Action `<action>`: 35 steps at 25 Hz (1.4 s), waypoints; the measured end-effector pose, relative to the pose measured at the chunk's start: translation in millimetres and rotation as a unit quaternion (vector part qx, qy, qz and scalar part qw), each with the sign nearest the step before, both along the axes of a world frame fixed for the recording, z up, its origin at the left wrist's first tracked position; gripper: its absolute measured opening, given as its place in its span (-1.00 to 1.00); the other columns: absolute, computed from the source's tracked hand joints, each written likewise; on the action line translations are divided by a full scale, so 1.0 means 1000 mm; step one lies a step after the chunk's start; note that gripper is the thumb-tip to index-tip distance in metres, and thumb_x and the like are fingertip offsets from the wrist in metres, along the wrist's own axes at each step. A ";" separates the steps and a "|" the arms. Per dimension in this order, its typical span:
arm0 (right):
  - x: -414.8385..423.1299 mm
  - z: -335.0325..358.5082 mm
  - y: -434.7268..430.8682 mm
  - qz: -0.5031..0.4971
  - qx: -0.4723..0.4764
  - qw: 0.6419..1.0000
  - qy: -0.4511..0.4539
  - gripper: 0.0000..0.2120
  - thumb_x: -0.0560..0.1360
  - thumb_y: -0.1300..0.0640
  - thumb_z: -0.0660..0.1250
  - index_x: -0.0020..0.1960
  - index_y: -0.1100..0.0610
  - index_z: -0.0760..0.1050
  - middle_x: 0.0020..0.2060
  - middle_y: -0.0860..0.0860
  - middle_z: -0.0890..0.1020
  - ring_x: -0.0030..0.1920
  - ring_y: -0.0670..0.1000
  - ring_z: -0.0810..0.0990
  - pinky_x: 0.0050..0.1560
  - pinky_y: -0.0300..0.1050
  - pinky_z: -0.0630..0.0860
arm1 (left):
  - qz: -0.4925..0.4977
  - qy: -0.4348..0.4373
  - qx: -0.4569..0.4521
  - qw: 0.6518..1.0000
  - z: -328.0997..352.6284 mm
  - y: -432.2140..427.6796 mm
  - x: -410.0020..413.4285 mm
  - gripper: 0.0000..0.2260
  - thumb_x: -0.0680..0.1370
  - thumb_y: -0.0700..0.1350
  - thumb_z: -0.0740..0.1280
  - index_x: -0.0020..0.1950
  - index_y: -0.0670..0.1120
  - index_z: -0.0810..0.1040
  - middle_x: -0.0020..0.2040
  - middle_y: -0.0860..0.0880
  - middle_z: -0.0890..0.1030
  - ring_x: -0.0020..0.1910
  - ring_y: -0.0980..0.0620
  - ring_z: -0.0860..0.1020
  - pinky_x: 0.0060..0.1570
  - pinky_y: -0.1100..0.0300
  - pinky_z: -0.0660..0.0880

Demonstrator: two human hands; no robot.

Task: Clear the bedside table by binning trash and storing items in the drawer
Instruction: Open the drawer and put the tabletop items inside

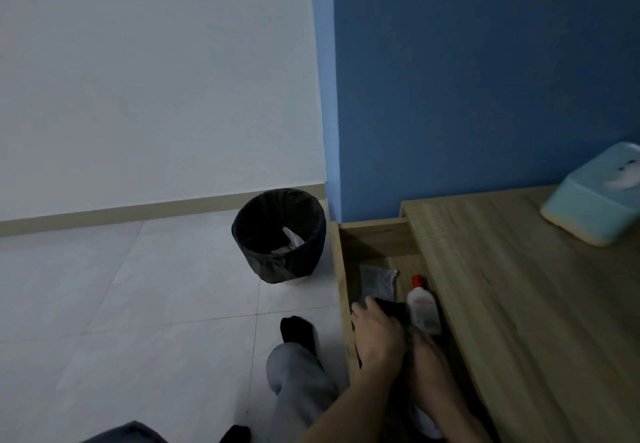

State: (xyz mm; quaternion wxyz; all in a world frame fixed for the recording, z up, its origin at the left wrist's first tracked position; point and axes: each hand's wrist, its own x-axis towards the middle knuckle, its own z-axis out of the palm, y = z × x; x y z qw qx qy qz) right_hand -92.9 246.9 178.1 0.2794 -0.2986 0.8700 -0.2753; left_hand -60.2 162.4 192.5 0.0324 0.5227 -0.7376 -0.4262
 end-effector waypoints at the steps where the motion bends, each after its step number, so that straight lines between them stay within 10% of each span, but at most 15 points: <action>1: -0.003 0.008 0.003 -0.007 -0.046 0.999 0.025 -0.58 0.48 0.28 0.23 0.34 0.21 0.34 0.30 0.14 0.46 0.33 0.13 0.41 0.35 -0.01 0.35 | 0.004 0.036 -0.041 0.998 0.008 -0.002 0.002 -0.68 0.55 -0.14 0.21 0.30 -0.09 0.37 0.29 -0.09 0.40 0.26 -0.05 0.43 0.28 0.07 0.44; 5: -0.035 0.044 0.031 -0.063 -0.147 0.976 0.150 -0.64 0.50 0.26 0.27 0.30 0.22 0.42 0.29 0.14 0.49 0.30 0.13 0.44 0.27 -0.09 0.33 | 0.058 0.119 -0.108 0.985 0.007 -0.013 0.013 -0.70 0.54 -0.12 0.24 0.28 -0.05 0.40 0.34 -0.04 0.37 0.32 -0.04 0.39 0.36 0.02 0.37; 12: -0.075 0.006 0.077 -0.128 -0.023 0.949 0.286 -0.31 0.57 -0.15 -0.21 0.13 0.24 0.56 0.14 0.19 0.62 0.19 0.21 0.56 0.16 0.00 0.34 | 0.156 0.195 0.131 0.959 -0.002 -0.014 0.008 -0.60 0.64 0.05 0.06 0.44 -0.07 0.27 0.37 -0.16 0.45 0.33 -0.18 0.44 0.35 -0.12 0.36; 25: -0.081 0.003 0.072 -0.111 -0.045 0.942 0.313 -0.23 0.55 -0.22 -0.24 0.09 0.26 0.58 0.09 0.23 0.64 0.16 0.24 0.57 0.21 -0.04 0.24 | 0.135 0.270 0.291 0.908 0.005 0.009 -0.030 -0.48 0.61 0.19 0.02 0.51 -0.02 0.14 0.47 -0.14 0.32 0.42 -0.19 0.34 0.42 -0.18 0.26; 31: -0.084 0.002 0.071 -0.115 -0.062 0.938 0.322 -0.27 0.54 -0.23 -0.21 0.12 0.22 0.57 0.12 0.20 0.63 0.20 0.21 0.55 0.23 -0.03 0.24 | 0.096 0.270 0.314 0.905 -0.018 0.019 -0.058 0.24 -0.06 0.65 0.17 0.51 0.04 0.15 0.46 -0.09 0.34 0.42 -0.14 0.35 0.44 -0.18 0.25; 35: -0.084 0.000 0.070 -0.116 -0.066 0.938 0.319 -0.31 0.55 -0.22 -0.18 0.12 0.20 0.57 0.14 0.18 0.62 0.22 0.17 0.53 0.24 -0.01 0.29 | 0.060 0.287 0.375 0.880 -0.005 0.026 -0.070 0.22 0.02 0.62 0.22 0.54 -0.02 0.13 0.48 -0.09 0.33 0.43 -0.12 0.34 0.47 -0.16 0.22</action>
